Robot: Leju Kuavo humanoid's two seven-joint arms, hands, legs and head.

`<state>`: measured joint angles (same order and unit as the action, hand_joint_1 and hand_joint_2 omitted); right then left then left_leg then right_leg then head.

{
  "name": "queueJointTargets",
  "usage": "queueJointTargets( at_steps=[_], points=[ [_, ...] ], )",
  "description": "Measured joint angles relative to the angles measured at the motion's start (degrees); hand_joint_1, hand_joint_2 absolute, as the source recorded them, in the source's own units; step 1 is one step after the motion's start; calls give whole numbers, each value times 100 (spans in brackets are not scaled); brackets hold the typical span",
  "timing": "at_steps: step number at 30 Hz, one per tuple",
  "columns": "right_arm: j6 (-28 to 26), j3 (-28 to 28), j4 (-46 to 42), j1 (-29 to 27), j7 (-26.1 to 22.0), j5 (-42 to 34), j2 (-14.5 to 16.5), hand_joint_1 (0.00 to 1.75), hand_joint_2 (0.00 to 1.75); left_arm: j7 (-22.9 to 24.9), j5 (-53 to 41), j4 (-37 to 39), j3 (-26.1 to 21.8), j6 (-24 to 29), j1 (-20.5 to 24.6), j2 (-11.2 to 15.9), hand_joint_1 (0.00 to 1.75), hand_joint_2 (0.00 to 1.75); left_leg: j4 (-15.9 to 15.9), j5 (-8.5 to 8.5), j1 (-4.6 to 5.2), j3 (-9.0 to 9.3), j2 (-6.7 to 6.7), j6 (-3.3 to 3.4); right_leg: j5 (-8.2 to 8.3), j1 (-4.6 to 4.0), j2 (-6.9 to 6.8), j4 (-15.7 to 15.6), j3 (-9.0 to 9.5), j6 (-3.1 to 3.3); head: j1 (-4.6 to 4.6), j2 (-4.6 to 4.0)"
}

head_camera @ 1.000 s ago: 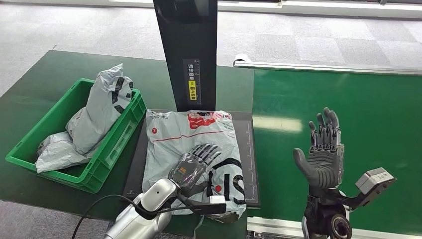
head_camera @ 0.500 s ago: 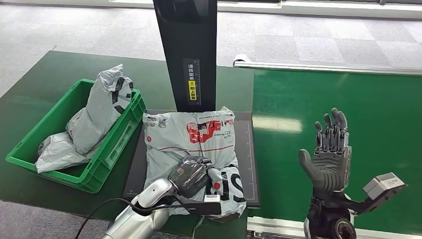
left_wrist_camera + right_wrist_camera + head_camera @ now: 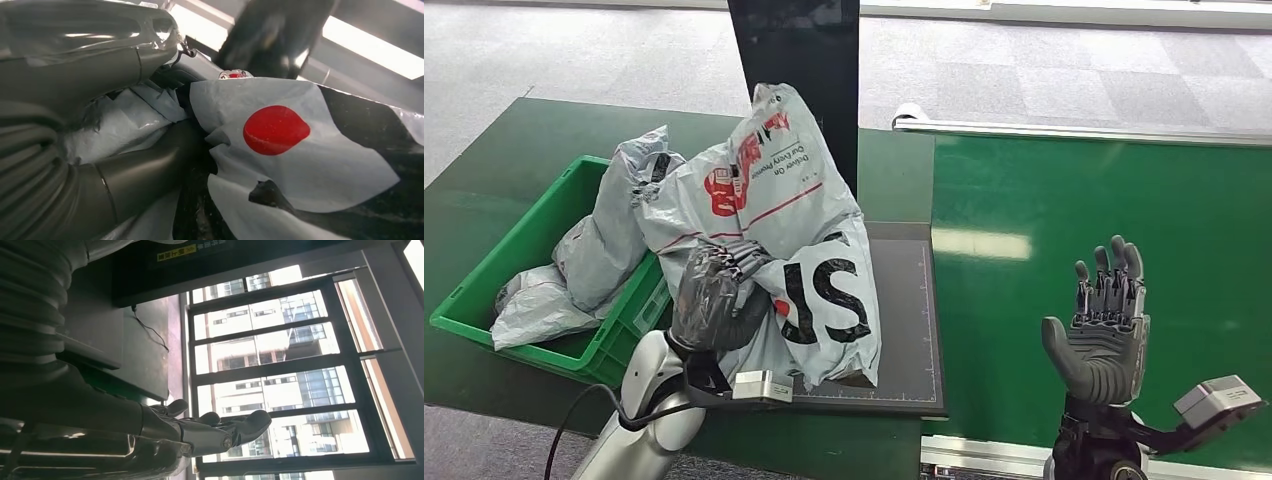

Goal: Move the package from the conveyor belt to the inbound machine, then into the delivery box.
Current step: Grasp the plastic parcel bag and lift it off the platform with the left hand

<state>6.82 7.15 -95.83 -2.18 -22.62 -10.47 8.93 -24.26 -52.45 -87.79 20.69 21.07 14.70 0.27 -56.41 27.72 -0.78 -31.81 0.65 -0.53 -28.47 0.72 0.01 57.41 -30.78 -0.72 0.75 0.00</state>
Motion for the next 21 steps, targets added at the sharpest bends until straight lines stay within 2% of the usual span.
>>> queueJointTargets(
  at_steps=[4,8,16,19,21],
  points=[
    [-53,22,-3,-59,-39,-22,1,0,175,-74,133,-547,-317,347,-15,62,175,175,0,0,0,0,-1,0,0,0,1,0,-1,0,0,0],
    [-64,32,-9,-96,-56,-41,2,0,175,-84,216,-908,-626,420,-15,101,175,175,0,0,0,0,-1,0,0,0,0,0,-1,0,0,0],
    [-64,45,-32,-117,-60,-48,3,0,175,-87,222,-1147,-796,445,-17,131,175,175,0,0,0,0,-2,0,0,0,1,0,-2,0,0,0],
    [-74,52,-38,-134,-73,-50,3,0,175,-21,207,-1168,-907,623,-13,136,175,175,0,0,0,0,-2,0,0,0,1,0,-2,0,-1,0],
    [-82,60,-64,-168,-85,-54,4,0,175,183,99,-1161,-1115,823,15,152,175,175,0,0,0,0,-2,0,0,0,2,0,-3,0,0,0]
  ],
)
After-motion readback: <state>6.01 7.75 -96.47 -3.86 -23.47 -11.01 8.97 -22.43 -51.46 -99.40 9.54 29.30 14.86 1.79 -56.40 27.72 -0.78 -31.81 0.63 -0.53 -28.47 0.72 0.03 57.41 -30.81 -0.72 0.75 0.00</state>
